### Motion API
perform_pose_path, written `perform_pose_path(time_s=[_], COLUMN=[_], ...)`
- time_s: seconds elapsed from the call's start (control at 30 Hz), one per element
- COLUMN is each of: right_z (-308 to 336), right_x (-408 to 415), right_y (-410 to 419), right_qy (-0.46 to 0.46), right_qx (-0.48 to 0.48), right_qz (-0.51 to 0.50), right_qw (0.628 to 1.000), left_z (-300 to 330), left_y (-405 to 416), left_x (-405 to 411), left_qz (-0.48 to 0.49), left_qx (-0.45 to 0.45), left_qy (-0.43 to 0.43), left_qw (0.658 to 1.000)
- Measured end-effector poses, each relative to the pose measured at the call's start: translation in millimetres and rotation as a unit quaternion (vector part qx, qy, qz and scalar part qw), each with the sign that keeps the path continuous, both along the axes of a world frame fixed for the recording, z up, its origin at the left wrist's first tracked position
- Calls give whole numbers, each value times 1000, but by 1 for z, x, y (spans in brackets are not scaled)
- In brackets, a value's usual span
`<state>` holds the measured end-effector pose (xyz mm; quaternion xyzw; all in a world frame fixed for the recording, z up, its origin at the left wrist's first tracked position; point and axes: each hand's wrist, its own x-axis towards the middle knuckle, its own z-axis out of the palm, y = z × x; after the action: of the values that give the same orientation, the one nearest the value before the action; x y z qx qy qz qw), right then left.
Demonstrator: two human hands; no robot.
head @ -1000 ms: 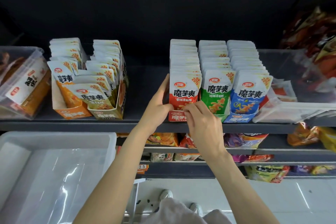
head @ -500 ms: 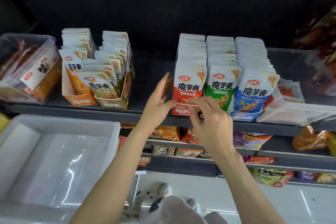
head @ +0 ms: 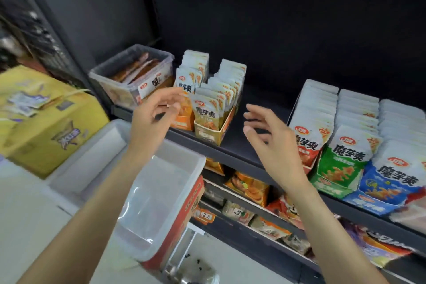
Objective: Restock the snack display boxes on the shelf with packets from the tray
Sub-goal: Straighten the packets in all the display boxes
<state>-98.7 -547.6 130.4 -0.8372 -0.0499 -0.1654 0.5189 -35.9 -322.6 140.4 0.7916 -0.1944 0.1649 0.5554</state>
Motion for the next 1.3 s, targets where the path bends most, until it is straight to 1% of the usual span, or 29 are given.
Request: perform_pose_path(time_s=[0.07, 0.17, 0.3, 0.33, 0.4, 0.47, 0.5, 0.57, 0.6, 0.7, 0.77, 0.8, 0.87, 0.9, 0.93, 0.97, 1.03, 1.13, 1.2, 1.3], right_z=[7, 15, 22, 23, 27, 30, 31, 31, 31, 33, 35, 36, 37, 38, 40, 42, 41, 36, 33, 34], right_x=[21, 54, 100, 111, 128, 141, 146, 154, 156, 165, 172, 176, 184, 186, 187, 187, 184, 177, 175, 179], right_y=[7, 12, 8, 6, 1, -1, -1, 1, 3, 0, -3, -4, -7, -8, -10, -13, -18, -24, -26, -21], right_qy=[13, 11, 54, 76, 131, 181, 193, 190, 183, 163, 156, 155, 161, 166, 173, 175, 178, 171, 185, 205], right_qx=[16, -12, -112, -119, -87, -23, 6, 30, 19, -61, -118, -177, -329, -371, -383, -375, -333, -235, -203, -203], right_qz=[-11, -55, -132, -144, -145, -129, -121, -116, -118, -125, -124, -123, -123, -119, -109, -92, -51, -33, -27, -12], right_qw=[1000, 998, 983, 980, 977, 975, 974, 975, 976, 977, 973, 964, 922, 906, 901, 906, 925, 956, 961, 957], left_z=[0, -1, 1, 2, 4, 5, 5, 7, 8, 10, 14, 16, 21, 24, 26, 27, 28, 28, 29, 27], left_y=[9, 15, 13, 11, 8, 4, 1, -6, -9, -20, -29, -34, -43, -47, -50, -52, -55, -60, -61, -59], left_x=[31, 81, 136, 147, 165, 178, 182, 188, 191, 197, 201, 202, 201, 201, 200, 199, 193, 185, 181, 177], left_qz=[-5, -50, -101, -103, -99, -98, -106, -134, -150, -176, -171, -173, -185, -186, -185, -185, -195, -208, -212, -197], left_qx=[52, 148, 275, 296, 328, 368, 382, 389, 388, 387, 424, 448, 482, 493, 501, 500, 475, 429, 418, 434], left_qy=[14, 11, -70, -91, -147, -218, -237, -244, -236, -195, -181, -172, -151, -151, -161, -180, -209, -198, -191, -192], left_qw=[999, 988, 954, 945, 928, 899, 887, 878, 878, 884, 871, 860, 843, 836, 830, 826, 832, 856, 862, 858])
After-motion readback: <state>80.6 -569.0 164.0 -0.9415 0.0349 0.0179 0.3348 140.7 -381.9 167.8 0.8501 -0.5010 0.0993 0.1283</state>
